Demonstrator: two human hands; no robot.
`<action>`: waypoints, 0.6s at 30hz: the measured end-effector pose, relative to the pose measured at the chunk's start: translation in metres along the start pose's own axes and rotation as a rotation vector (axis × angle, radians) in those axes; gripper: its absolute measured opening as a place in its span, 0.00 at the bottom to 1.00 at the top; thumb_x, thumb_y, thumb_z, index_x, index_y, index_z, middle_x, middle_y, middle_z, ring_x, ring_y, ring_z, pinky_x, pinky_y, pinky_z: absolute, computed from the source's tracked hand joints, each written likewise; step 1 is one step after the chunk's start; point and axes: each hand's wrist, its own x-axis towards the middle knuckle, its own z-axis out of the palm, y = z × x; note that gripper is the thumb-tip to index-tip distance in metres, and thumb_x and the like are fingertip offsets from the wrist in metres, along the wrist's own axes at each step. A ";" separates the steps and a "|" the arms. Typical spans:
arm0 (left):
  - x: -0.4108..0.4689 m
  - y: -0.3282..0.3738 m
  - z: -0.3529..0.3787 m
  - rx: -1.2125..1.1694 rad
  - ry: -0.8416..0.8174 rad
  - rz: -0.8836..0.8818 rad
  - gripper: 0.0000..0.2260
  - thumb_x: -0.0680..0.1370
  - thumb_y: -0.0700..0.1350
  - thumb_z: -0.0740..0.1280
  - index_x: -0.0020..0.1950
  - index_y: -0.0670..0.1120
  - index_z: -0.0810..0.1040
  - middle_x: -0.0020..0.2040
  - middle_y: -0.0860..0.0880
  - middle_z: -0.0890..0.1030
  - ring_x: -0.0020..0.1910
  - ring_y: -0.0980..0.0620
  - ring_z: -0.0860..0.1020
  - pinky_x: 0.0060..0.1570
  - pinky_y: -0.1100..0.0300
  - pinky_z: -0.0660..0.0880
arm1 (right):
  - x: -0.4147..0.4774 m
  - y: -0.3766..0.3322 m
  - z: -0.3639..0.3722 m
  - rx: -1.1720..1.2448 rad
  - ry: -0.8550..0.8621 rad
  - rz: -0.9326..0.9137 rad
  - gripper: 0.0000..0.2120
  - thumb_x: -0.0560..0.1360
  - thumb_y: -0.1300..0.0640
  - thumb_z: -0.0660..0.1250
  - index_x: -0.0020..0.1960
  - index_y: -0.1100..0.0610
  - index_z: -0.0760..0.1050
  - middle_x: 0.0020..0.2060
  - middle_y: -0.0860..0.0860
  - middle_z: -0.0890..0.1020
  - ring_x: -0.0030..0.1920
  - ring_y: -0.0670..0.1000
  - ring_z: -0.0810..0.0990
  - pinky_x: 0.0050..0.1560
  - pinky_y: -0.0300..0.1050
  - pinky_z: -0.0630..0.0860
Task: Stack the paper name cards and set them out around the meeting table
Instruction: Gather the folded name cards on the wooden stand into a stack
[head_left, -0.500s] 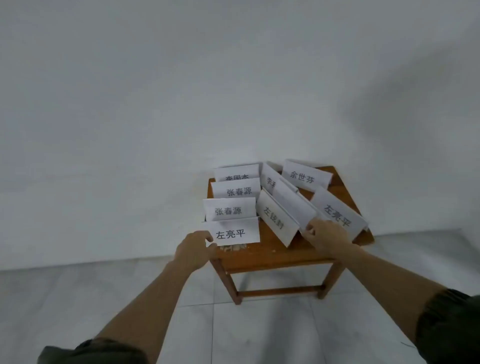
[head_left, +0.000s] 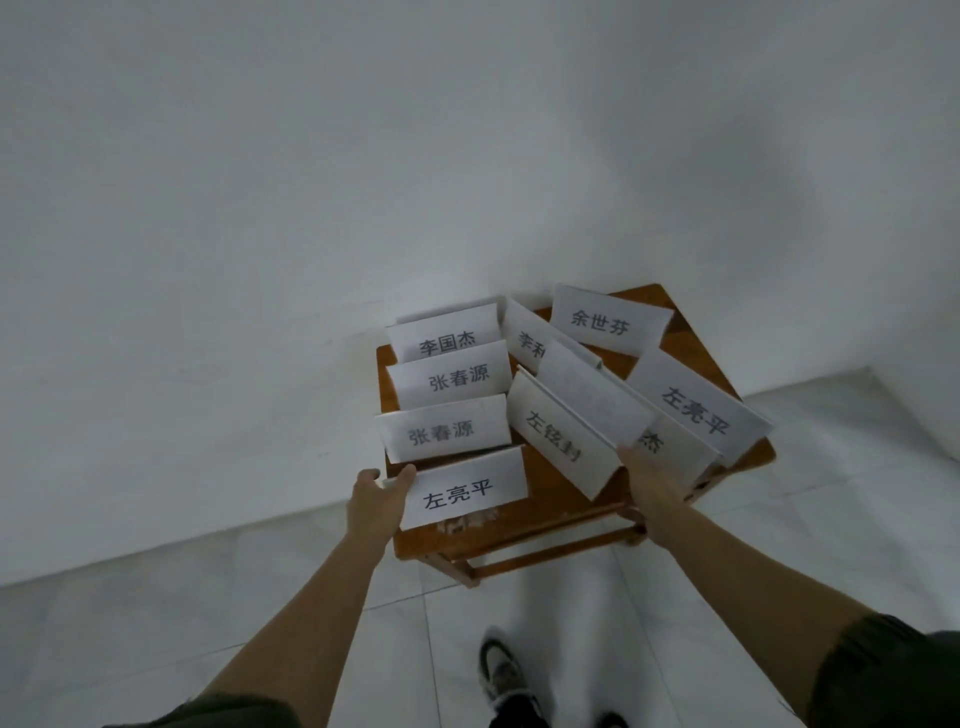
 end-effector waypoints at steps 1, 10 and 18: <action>0.009 0.000 0.002 -0.075 -0.034 -0.062 0.26 0.79 0.54 0.65 0.69 0.39 0.68 0.57 0.43 0.78 0.54 0.44 0.77 0.50 0.52 0.73 | 0.003 -0.002 0.005 0.074 0.001 0.037 0.27 0.74 0.39 0.68 0.61 0.59 0.71 0.53 0.58 0.80 0.52 0.60 0.81 0.42 0.53 0.82; 0.030 -0.009 0.016 -0.359 -0.077 -0.215 0.14 0.77 0.53 0.69 0.48 0.41 0.77 0.47 0.42 0.81 0.44 0.43 0.79 0.45 0.52 0.75 | -0.010 -0.017 0.034 0.442 0.095 0.124 0.15 0.79 0.51 0.67 0.59 0.59 0.70 0.56 0.59 0.78 0.55 0.61 0.79 0.46 0.54 0.82; 0.011 0.008 0.013 -0.455 0.086 -0.214 0.12 0.82 0.50 0.59 0.46 0.42 0.72 0.41 0.43 0.75 0.47 0.42 0.75 0.45 0.52 0.73 | -0.039 -0.018 0.034 0.504 0.148 0.070 0.08 0.79 0.51 0.66 0.48 0.55 0.71 0.44 0.52 0.79 0.49 0.56 0.80 0.50 0.53 0.82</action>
